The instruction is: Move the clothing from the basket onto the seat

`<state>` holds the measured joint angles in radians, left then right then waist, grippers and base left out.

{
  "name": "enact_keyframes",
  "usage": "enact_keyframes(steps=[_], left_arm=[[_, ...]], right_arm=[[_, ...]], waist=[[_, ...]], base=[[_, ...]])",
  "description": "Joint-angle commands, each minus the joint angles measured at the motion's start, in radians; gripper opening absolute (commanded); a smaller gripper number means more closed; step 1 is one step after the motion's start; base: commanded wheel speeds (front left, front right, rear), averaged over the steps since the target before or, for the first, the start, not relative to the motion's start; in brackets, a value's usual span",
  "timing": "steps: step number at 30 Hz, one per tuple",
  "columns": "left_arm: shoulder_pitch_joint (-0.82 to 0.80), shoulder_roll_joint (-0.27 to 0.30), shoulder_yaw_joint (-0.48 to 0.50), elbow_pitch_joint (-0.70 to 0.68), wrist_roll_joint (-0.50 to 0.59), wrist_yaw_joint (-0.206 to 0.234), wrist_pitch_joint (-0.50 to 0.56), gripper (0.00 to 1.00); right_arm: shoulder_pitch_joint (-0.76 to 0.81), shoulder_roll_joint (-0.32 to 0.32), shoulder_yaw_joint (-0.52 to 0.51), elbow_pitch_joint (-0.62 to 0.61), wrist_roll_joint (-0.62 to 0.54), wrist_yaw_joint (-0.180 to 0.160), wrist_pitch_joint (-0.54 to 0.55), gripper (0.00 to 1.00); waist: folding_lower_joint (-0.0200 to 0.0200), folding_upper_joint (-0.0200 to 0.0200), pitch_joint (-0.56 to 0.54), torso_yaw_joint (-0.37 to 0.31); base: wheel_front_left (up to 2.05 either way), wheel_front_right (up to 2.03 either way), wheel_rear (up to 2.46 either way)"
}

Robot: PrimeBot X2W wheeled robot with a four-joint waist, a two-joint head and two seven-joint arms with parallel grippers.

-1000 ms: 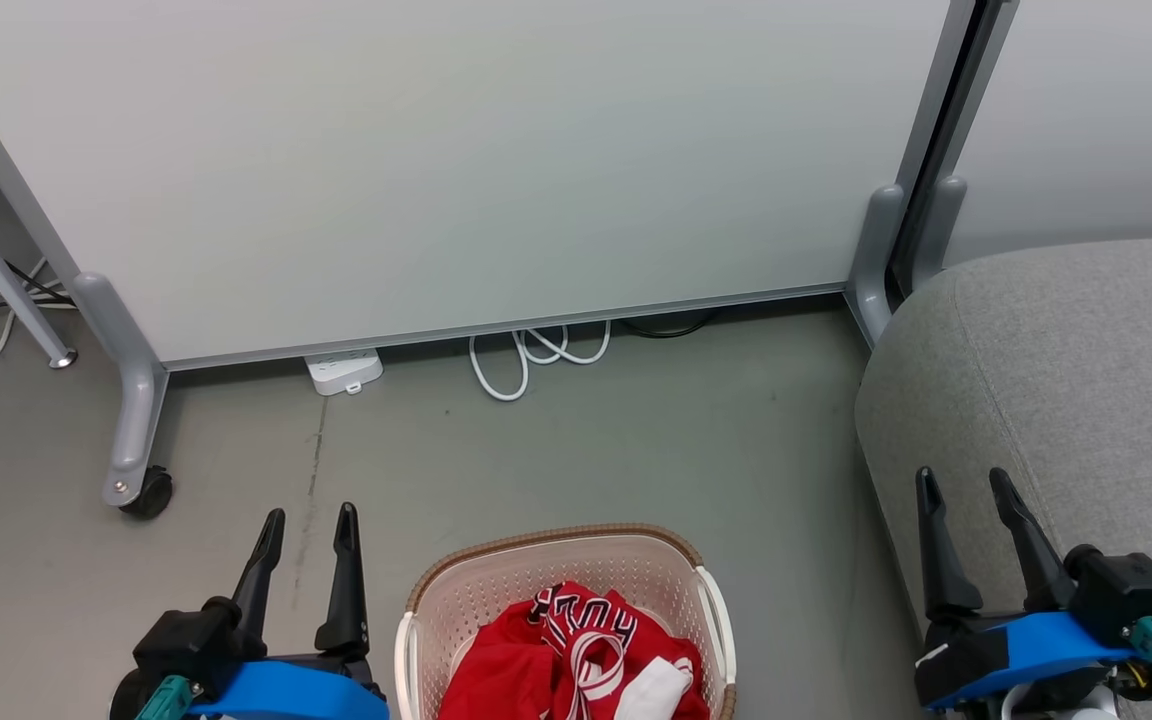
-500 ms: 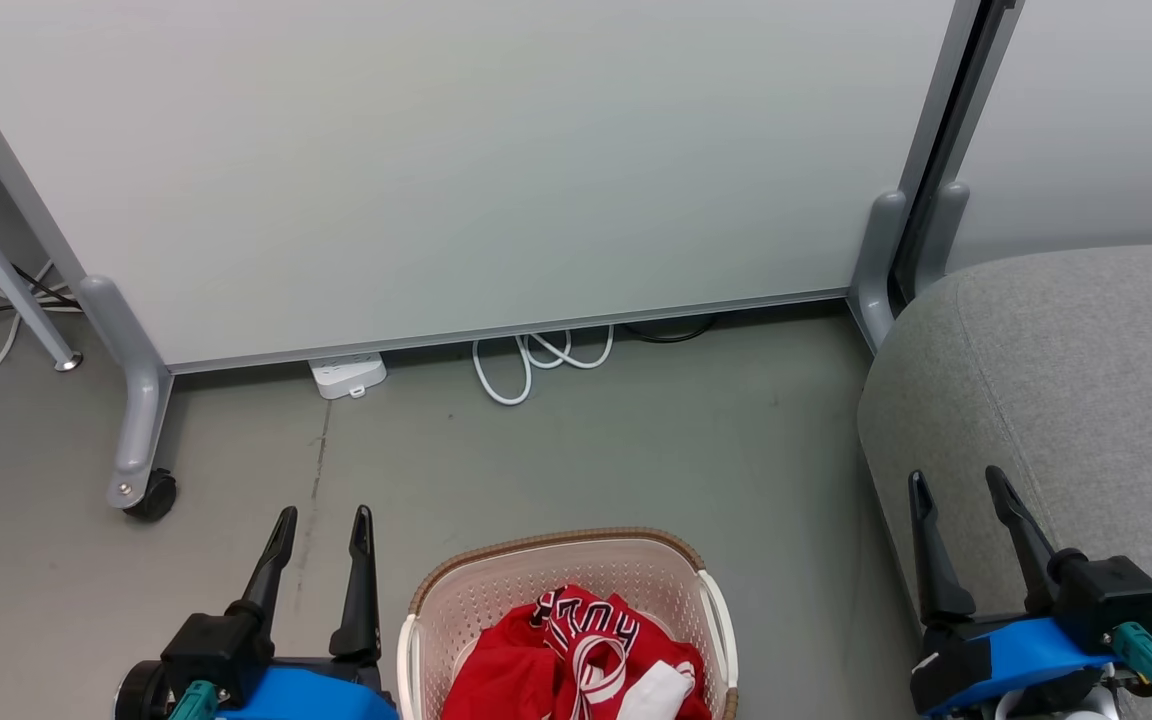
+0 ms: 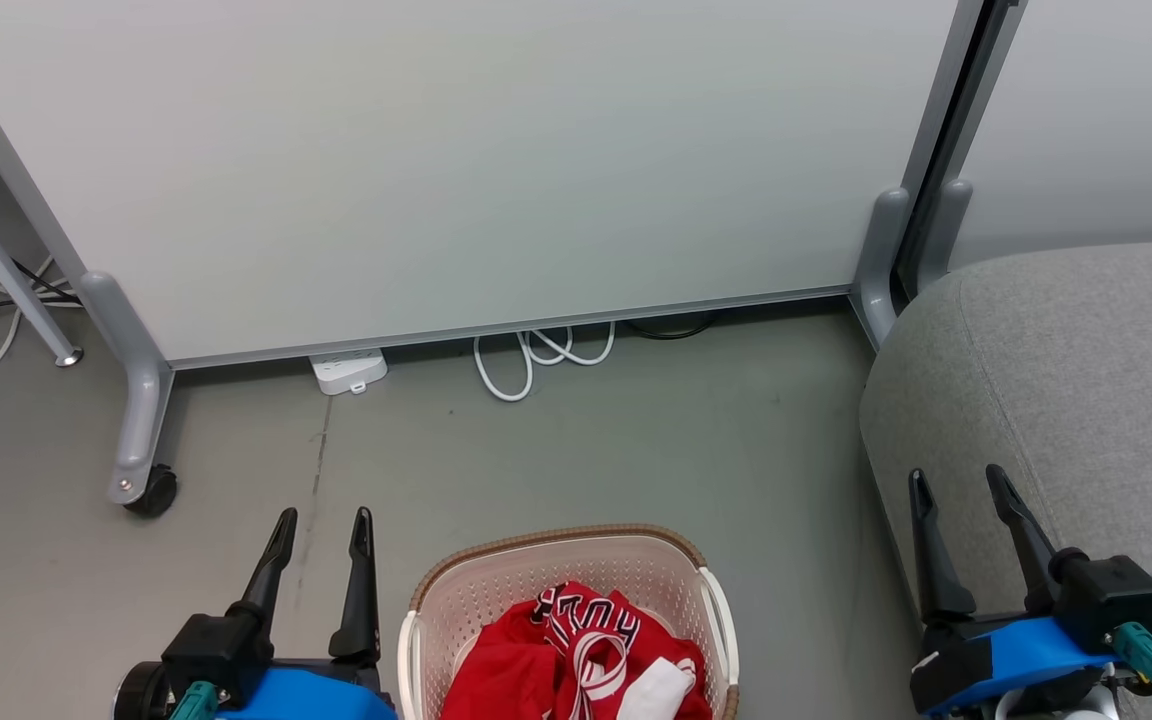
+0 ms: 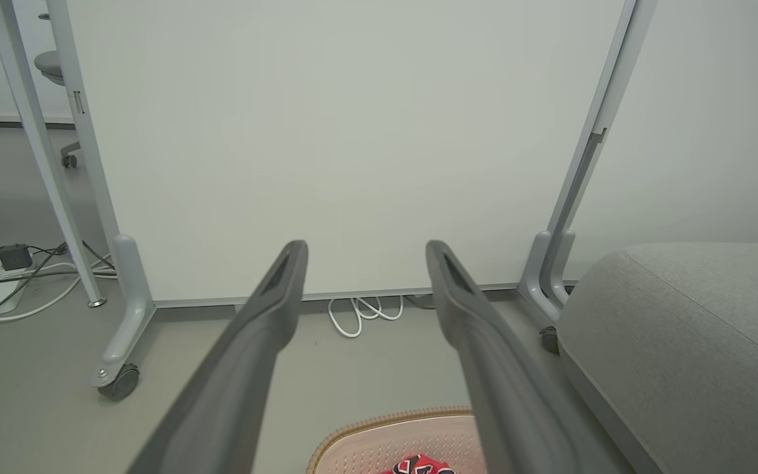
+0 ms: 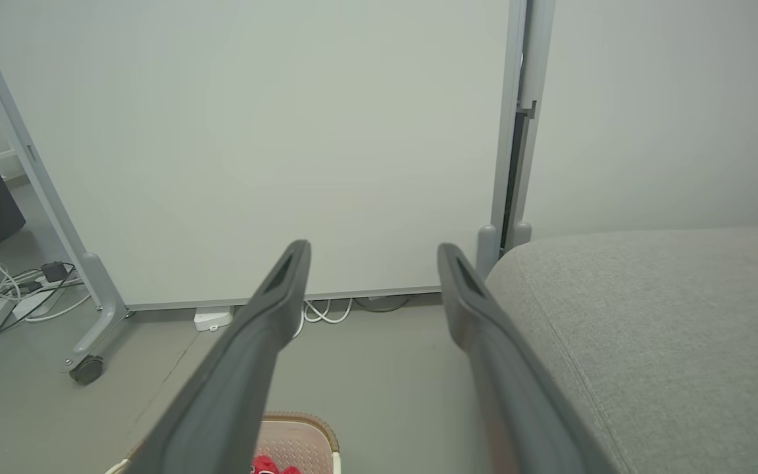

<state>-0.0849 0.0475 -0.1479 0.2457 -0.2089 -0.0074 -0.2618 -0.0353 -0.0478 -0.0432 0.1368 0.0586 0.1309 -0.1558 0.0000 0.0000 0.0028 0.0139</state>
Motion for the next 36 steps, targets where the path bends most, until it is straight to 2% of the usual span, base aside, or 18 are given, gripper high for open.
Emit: enact_keyframes(steps=[1, 10, 17, 22, 28, 32, 36], left_arm=[[0.001, 0.005, 0.004, 0.001, 0.003, -0.001, -0.005, 1.00], [-0.047, 0.021, -0.021, 0.064, 0.028, -0.026, 0.000, 1.00], [-0.149, 0.042, -0.042, 0.124, 0.039, -0.042, 0.039, 1.00], [-0.236, 0.077, -0.052, 0.203, 0.056, -0.054, 0.081, 1.00], [-0.348, 0.162, -0.092, 0.325, 0.107, -0.078, 0.176, 1.00], [-0.397, 0.213, -0.101, 0.408, 0.096, -0.099, 0.237, 1.00], [-0.424, 0.238, -0.084, 0.481, 0.078, -0.093, 0.280, 1.00]], right_arm=[[0.005, -0.004, 0.002, 0.000, 0.002, 0.000, -0.004, 1.00], [-0.046, -0.004, 0.035, -0.009, 0.012, 0.000, -0.007, 1.00], [-0.155, -0.004, 0.099, -0.040, 0.029, 0.000, -0.023, 1.00], [-0.249, -0.004, 0.161, -0.042, 0.057, 0.000, -0.048, 1.00], [-0.353, -0.003, 0.232, -0.031, 0.102, 0.000, -0.086, 1.00], [-0.402, -0.003, 0.257, -0.018, 0.132, 0.000, -0.102, 1.00], [-0.419, -0.002, 0.264, -0.004, 0.169, 0.000, -0.109, 1.00]], waist=[[0.0000, 0.0000, 0.004, -0.002], [0.0000, 0.0000, 0.063, -0.054], [0.0000, 0.0000, 0.227, -0.154], [0.0000, 0.0000, 0.371, -0.244], [0.0000, 0.0000, 0.537, -0.348], [0.0000, 0.0000, 0.615, -0.405], [0.0000, 0.0000, 0.669, -0.443]], base=[[0.00, 0.00, 0.00], [0.00, 0.00, 0.00], [0.00, 0.00, 0.00], [0.00, 0.00, 0.00], [0.00, 0.00, 0.00], [0.00, 0.00, 0.00], [0.00, 0.00, 0.00]])
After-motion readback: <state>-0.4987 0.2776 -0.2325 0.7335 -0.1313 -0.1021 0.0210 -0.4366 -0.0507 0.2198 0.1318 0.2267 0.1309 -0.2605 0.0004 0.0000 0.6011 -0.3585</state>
